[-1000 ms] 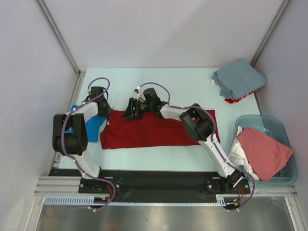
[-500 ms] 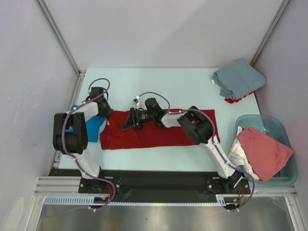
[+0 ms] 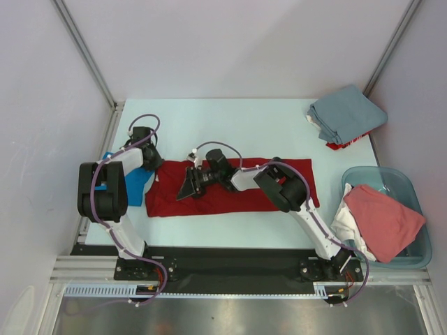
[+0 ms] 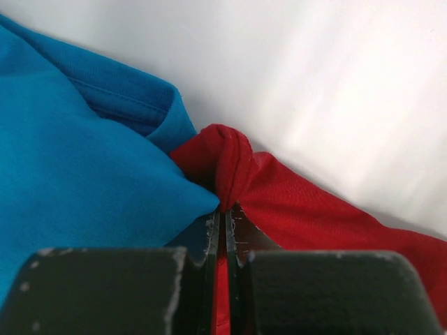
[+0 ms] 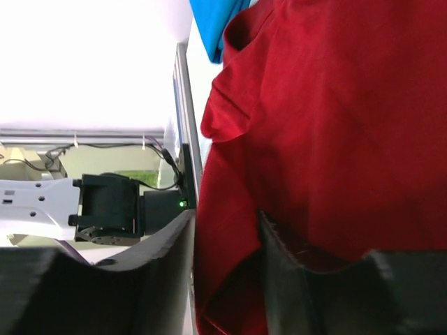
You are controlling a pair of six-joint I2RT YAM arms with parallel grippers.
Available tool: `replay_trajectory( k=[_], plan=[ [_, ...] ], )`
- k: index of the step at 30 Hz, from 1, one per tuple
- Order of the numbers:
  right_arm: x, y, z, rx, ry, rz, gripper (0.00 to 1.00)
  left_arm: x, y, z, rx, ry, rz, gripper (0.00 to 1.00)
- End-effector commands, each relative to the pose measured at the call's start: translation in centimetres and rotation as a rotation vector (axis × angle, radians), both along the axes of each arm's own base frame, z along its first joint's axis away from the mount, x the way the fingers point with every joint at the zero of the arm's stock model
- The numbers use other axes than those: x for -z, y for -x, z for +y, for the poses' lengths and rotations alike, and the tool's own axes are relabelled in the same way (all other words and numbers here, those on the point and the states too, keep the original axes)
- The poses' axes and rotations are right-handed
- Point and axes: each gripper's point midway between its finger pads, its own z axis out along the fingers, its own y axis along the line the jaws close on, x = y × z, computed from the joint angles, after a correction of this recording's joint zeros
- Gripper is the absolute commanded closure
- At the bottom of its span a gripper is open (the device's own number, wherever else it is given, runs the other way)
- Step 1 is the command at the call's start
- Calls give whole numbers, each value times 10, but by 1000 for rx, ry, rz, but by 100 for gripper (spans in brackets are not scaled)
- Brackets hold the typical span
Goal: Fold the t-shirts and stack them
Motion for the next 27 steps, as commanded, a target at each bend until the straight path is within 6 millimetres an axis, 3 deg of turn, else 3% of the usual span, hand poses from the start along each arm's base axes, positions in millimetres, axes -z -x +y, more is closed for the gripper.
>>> replay_trajectory(
  k=[1, 5, 6, 7, 8, 10, 14, 16, 17, 19, 20, 22, 23, 24, 26, 27],
  plan=[
    [-46, 24, 9, -69, -67, -96, 51, -3, -8, 13, -12, -32, -20, 99],
    [-43, 52, 17, -121, -35, -106, 47, -3, -9, 13, -11, -30, -22, 99],
    [-41, 66, 21, -146, -29, -102, 41, -3, -9, 12, -10, -30, -22, 99],
    [-41, 72, 23, -157, -25, -109, 24, -3, -9, 13, -11, -30, -22, 99],
    [-38, 77, 23, -161, -8, -102, 22, -3, -9, 13, -11, -30, -23, 99],
    [-38, 92, 23, -185, -7, -98, 21, -4, -9, 13, -12, -32, -23, 99],
    [-54, 95, 14, -163, -30, -128, 22, -4, -8, 12, -12, -26, -24, 94],
    [-64, 86, 4, -133, -32, -145, 22, -6, -8, 11, -14, -23, -33, 86],
    [-76, 83, -4, -116, -33, -167, 22, -7, -8, 11, -13, -17, -38, 73],
    [-87, 73, -14, -79, -15, -213, 23, -11, -6, 9, -14, -10, -53, 59],
    [-89, 60, -27, -29, 45, -259, 23, -13, -5, 9, -19, -8, -59, 46],
    [-89, 45, -44, 34, 136, -302, 25, -21, -1, 8, -28, 1, -81, 40],
    [-71, 34, -63, 105, 276, -305, 27, -25, -1, 7, -26, 6, -95, 34],
    [-76, 20, -81, 156, 319, -349, 28, -29, 1, 6, -28, 13, -105, 31],
    [-60, 3, -115, 265, 475, -357, 33, -42, 5, 1, -32, 27, -143, 27],
    [-54, -7, -142, 335, 531, -333, 34, -42, 10, -1, -30, 33, -143, 26]
  ],
)
